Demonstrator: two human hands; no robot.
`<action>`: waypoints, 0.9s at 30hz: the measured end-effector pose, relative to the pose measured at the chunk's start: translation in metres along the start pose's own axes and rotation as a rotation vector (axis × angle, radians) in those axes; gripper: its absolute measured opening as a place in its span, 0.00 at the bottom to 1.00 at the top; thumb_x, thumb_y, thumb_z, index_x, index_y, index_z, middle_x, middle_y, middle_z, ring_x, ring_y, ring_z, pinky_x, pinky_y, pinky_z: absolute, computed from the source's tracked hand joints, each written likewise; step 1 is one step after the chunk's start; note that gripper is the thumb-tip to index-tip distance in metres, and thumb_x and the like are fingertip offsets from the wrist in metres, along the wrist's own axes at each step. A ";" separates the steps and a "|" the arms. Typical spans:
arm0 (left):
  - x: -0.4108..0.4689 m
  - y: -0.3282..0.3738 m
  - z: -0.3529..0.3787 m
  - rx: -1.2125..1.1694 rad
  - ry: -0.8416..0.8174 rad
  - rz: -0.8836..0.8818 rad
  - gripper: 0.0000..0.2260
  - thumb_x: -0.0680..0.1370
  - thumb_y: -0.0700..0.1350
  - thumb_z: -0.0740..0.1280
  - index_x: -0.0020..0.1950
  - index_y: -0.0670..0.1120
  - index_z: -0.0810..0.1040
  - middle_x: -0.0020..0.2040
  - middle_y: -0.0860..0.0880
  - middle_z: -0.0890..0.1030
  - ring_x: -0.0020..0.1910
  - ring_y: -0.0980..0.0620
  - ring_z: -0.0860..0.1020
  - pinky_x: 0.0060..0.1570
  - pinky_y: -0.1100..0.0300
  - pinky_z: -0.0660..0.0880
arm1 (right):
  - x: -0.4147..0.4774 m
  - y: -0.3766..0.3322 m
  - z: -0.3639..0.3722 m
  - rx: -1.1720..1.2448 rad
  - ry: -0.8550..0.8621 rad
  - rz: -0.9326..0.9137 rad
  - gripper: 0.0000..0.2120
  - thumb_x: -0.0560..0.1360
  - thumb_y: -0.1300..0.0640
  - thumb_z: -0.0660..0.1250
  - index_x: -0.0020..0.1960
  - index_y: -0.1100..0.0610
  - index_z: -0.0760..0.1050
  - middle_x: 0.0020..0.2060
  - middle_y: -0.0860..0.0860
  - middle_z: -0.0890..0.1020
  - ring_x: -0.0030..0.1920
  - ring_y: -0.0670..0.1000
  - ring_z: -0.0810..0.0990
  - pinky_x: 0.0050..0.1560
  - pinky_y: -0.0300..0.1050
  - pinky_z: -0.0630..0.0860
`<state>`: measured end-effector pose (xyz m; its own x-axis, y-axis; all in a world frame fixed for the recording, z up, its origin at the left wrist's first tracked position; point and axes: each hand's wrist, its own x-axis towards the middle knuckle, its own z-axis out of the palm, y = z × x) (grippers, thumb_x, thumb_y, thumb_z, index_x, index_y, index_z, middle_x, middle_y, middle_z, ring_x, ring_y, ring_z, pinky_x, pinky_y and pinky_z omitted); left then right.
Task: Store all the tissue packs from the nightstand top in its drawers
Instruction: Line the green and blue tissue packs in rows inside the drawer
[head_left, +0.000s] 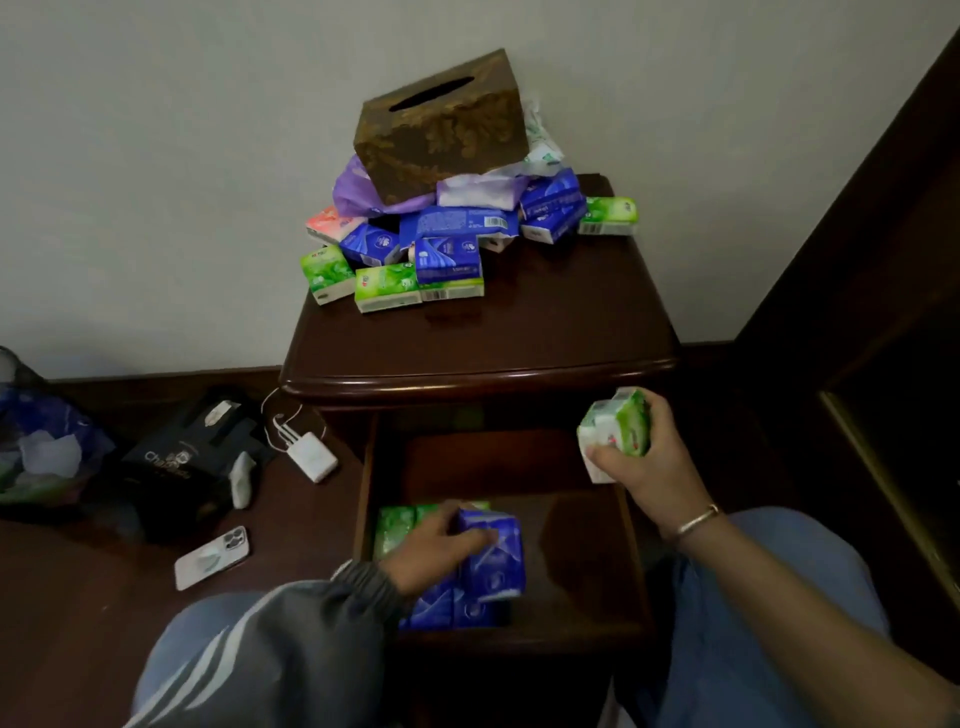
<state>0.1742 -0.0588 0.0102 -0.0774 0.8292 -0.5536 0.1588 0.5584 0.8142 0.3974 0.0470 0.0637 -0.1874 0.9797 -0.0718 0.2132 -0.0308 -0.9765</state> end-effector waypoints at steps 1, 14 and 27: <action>0.007 -0.004 0.013 0.098 -0.036 -0.021 0.08 0.75 0.43 0.71 0.51 0.46 0.74 0.41 0.50 0.78 0.34 0.62 0.78 0.34 0.66 0.74 | 0.000 0.012 -0.001 0.010 0.014 0.067 0.28 0.67 0.65 0.73 0.59 0.46 0.66 0.47 0.46 0.78 0.41 0.39 0.79 0.40 0.32 0.75; 0.086 -0.049 0.100 0.950 -0.164 -0.028 0.19 0.79 0.48 0.63 0.67 0.42 0.67 0.66 0.40 0.71 0.63 0.42 0.73 0.58 0.55 0.68 | 0.023 0.064 -0.025 0.006 0.011 0.312 0.27 0.66 0.55 0.73 0.59 0.43 0.65 0.48 0.47 0.78 0.45 0.46 0.80 0.36 0.36 0.75; 0.093 -0.051 0.094 1.586 -0.544 0.454 0.20 0.78 0.44 0.62 0.70 0.49 0.69 0.72 0.42 0.64 0.65 0.38 0.68 0.63 0.47 0.65 | 0.029 0.060 -0.001 -0.082 -0.107 0.232 0.33 0.60 0.50 0.73 0.61 0.44 0.63 0.49 0.46 0.77 0.46 0.45 0.79 0.39 0.38 0.76</action>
<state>0.2517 -0.0124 -0.0990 0.5032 0.6119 -0.6102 0.8301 -0.5385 0.1445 0.4055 0.0742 0.0035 -0.2241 0.9216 -0.3169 0.3380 -0.2315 -0.9122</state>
